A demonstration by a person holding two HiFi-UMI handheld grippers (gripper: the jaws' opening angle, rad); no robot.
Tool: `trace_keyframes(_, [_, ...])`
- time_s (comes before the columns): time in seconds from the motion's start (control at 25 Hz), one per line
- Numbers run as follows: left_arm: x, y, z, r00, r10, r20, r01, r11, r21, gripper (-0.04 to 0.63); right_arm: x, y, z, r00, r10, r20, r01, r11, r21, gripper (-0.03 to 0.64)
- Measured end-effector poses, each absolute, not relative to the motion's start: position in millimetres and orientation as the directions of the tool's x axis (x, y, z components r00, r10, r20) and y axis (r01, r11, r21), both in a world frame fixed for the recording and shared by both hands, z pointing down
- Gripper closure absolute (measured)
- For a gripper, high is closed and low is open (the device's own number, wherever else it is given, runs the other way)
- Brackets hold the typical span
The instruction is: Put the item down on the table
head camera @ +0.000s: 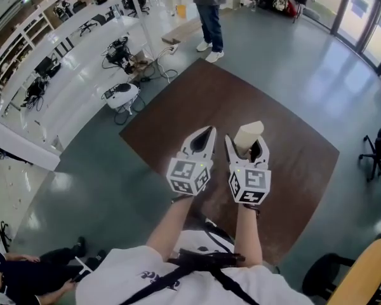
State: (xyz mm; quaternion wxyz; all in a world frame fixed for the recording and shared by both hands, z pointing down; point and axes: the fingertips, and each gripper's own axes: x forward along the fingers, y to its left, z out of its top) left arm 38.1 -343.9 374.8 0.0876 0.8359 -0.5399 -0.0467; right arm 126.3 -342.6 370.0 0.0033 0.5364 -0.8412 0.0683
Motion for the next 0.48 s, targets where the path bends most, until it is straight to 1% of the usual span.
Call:
trace_keyframes(0.24, [34.3,-380.9,436.5,0.395,-0.912,0.113,-0.902,-0.361,0.237,0.583,122.9,-372.3,433.4,-0.43,-0.879,0.206,-0.903,0.411,-0.127,0.288])
trace_keyframes(0.36, [31.4,-385.8,472.5,0.4,-0.908,0.123,-0.898,-0.362,0.249,0.583,125.0,-377.3,475.1,-0.427,-0.871,0.245,-0.904,0.402,-0.145,0.288])
trace_keyframes(0.48, [31.1,-387.7,498.3,0.388,-0.913,0.126,-0.909,-0.357,0.213,0.583,127.7,-376.3,509.4,-0.421,-0.859,0.29,-0.907,0.393,-0.153,0.288])
